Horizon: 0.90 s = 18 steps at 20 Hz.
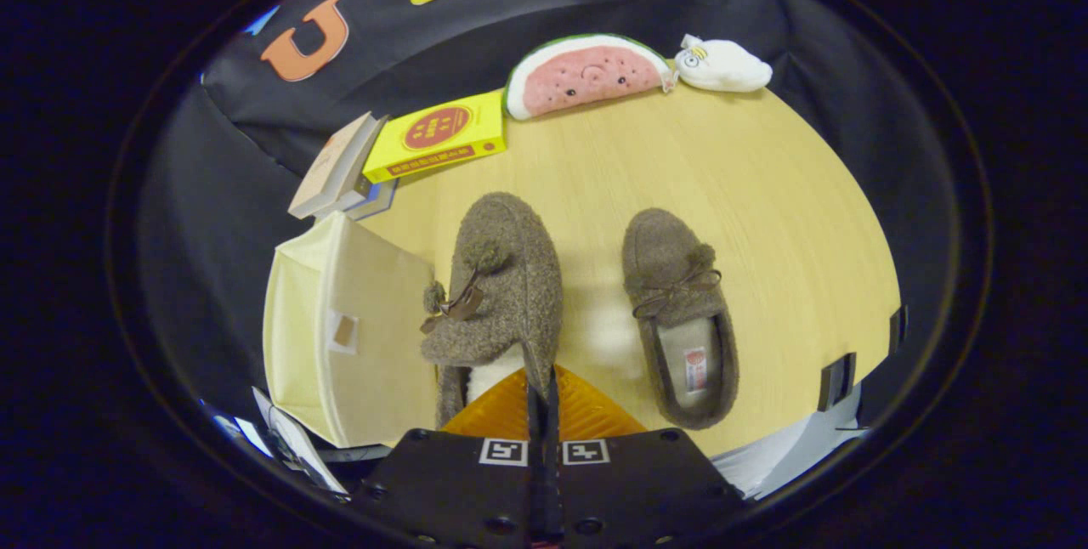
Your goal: Open the storage box then place both shoes into the box .Put the left shoe in first, then the right shoe, with the right side of both shoes facing outward in a uniform manner.
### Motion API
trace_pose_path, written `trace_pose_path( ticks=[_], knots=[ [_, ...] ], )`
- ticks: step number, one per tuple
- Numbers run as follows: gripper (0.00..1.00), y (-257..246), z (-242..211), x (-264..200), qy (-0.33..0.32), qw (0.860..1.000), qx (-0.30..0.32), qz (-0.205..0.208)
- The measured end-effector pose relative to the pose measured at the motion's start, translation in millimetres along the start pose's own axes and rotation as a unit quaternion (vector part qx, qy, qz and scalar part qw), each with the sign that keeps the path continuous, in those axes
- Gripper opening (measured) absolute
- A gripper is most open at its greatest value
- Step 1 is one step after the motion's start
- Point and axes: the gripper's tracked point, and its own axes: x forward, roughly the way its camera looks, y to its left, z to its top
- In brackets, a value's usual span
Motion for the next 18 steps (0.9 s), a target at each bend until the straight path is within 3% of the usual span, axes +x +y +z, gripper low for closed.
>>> trace_pose_path(
  ticks=[4,8,13,18],
  knots=[
    [0.00,62,7,-42,-0.025,0.999,-0.025,0.035],
    [0.00,131,5,-54,-0.033,0.996,-0.058,0.063],
    [0.00,202,-5,-21,-0.043,0.995,-0.059,0.073],
    [0.00,240,-38,41,-0.004,0.997,-0.039,0.072]
  ],
)
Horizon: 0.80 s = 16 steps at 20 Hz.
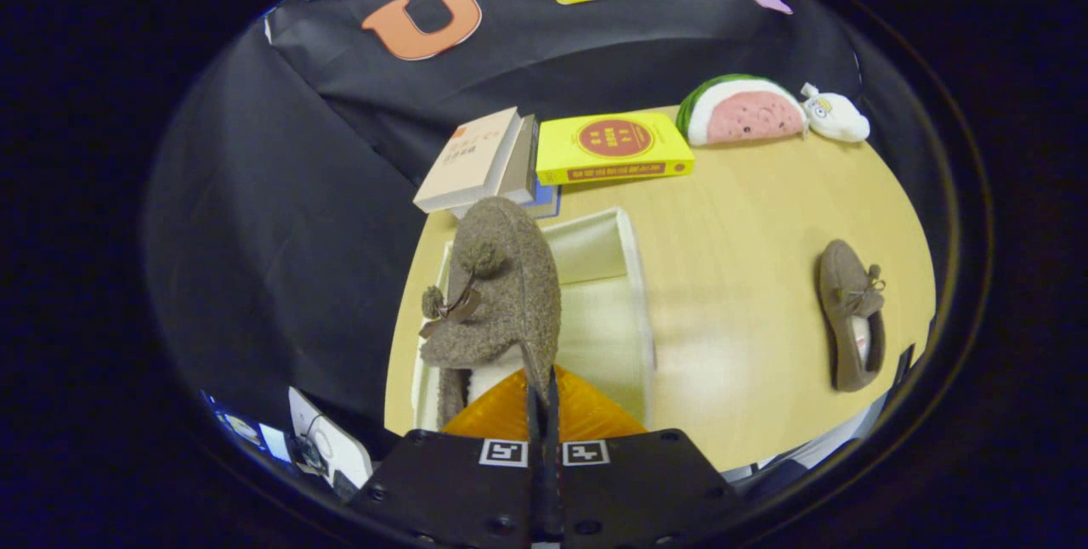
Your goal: Open the storage box then place both shoes into the box .Put the left shoe in first, then the right shoe, with the right side of both shoes facing outward in a uniform manner.
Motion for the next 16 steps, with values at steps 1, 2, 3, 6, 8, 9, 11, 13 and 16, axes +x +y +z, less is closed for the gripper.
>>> trace_pose_path(
  ticks=[1,2,3,6,8,9,11,13,16],
  knots=[
    [0.00,2,-7,13,0.007,1.000,-0.003,-0.005],
    [0.00,2,-15,24,0.013,1.000,-0.003,-0.011],
    [0.00,2,-21,35,0.018,1.000,0.001,-0.018],
    [0.00,1,-31,65,0.038,0.998,0.020,-0.039],
    [0.00,3,-37,81,0.053,0.997,0.024,-0.049],
    [0.00,5,-40,88,0.062,0.996,0.022,-0.052],
    [0.01,7,-48,99,0.078,0.995,0.019,-0.059],
    [0.02,10,-50,104,0.086,0.994,0.025,-0.059],
    [0.02,6,-47,110,0.085,0.994,0.023,-0.061]
  ],
)
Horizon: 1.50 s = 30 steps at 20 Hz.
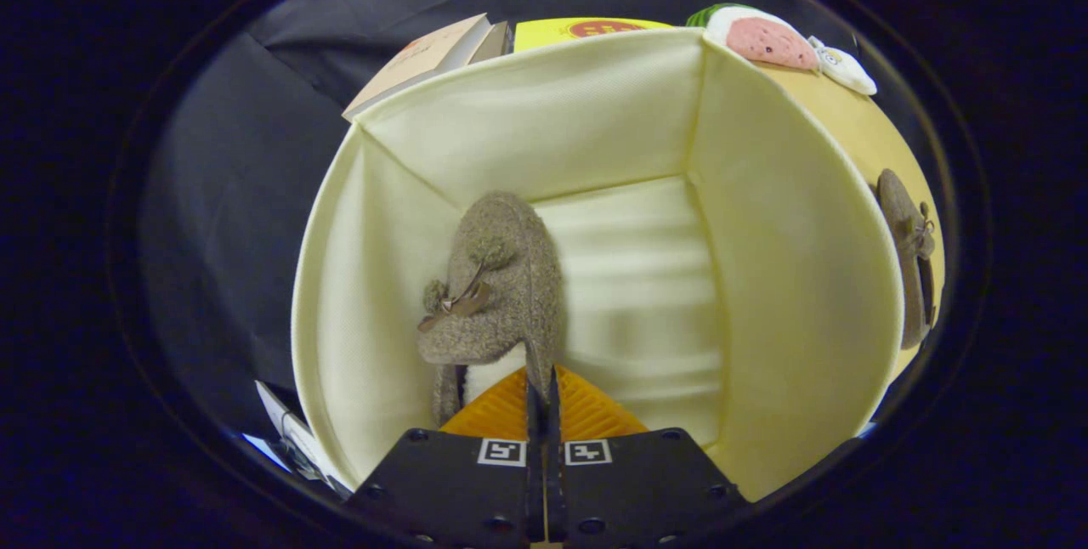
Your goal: Open the storage box then place both shoes into the box .Put the left shoe in first, then the right shoe, with the right side of both shoes facing outward in a uniform manner.
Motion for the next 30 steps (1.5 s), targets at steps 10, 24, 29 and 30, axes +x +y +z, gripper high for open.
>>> trace_pose_path(
  ticks=[10,24,29,30],
  knots=[
    [0.64,4,4,-45,-0.022,0.998,-0.047,0.029],
    [0.89,-59,34,-184,-0.081,0.992,-0.091,0.030],
    [0.89,-145,35,-210,-0.084,0.992,-0.088,-0.028],
    [0.89,-164,36,-213,-0.086,0.992,-0.089,-0.039]
  ],
)
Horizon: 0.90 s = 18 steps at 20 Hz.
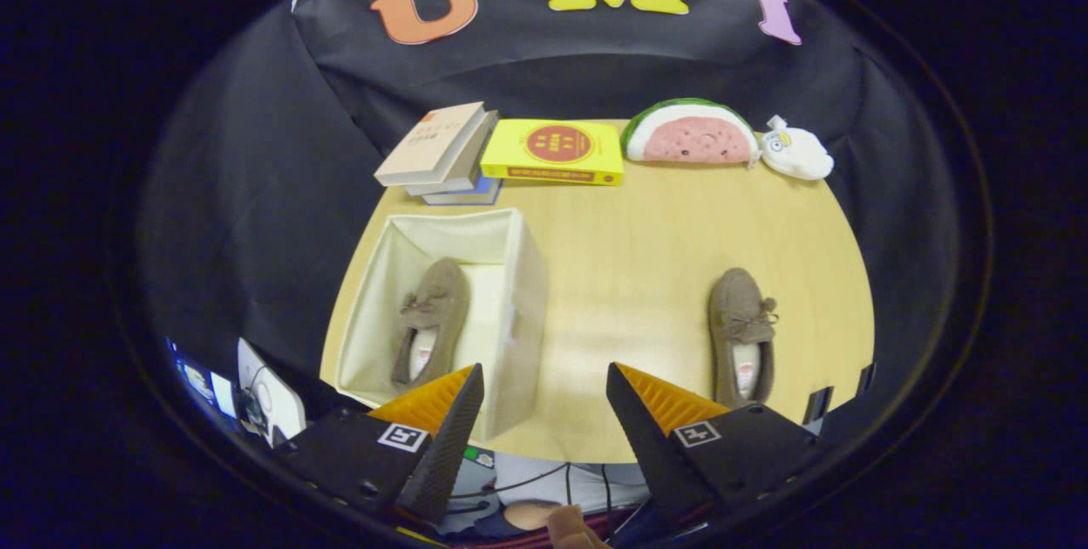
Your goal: Open the storage box then place both shoes into the box .Put the left shoe in first, then the right shoe, with the right side of both shoes facing outward in a uniform manner.
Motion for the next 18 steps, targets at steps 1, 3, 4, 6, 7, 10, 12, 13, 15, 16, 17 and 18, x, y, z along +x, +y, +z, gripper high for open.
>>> trace_pose_path(
  ticks=[1,3,4,6,7,10,12,13,15,16,17,18],
  knots=[
    [0.89,-20,-2,-1,-0.001,1.000,-0.006,-0.014],
    [0.90,-59,-9,4,0.005,0.999,-0.006,-0.033],
    [0.91,-79,-16,8,0.014,0.999,-0.002,-0.042],
    [0.91,-116,-24,21,0.030,0.998,0.012,-0.054],
    [0.90,-134,-29,30,0.043,0.997,0.021,-0.060],
    [0.91,-181,-41,60,0.073,0.994,0.044,-0.074],
    [0.91,-211,-51,78,0.099,0.990,0.045,-0.090],
    [0.91,-225,-56,85,0.111,0.988,0.044,-0.098],
    [0.91,-249,-60,99,0.121,0.985,0.042,-0.115],
    [0.91,-262,-62,106,0.123,0.983,0.045,-0.128],
    [0.88,-271,-61,110,0.125,0.981,0.054,-0.136],
    [0.85,-275,-61,115,0.124,0.981,0.063,-0.138]
  ],
)
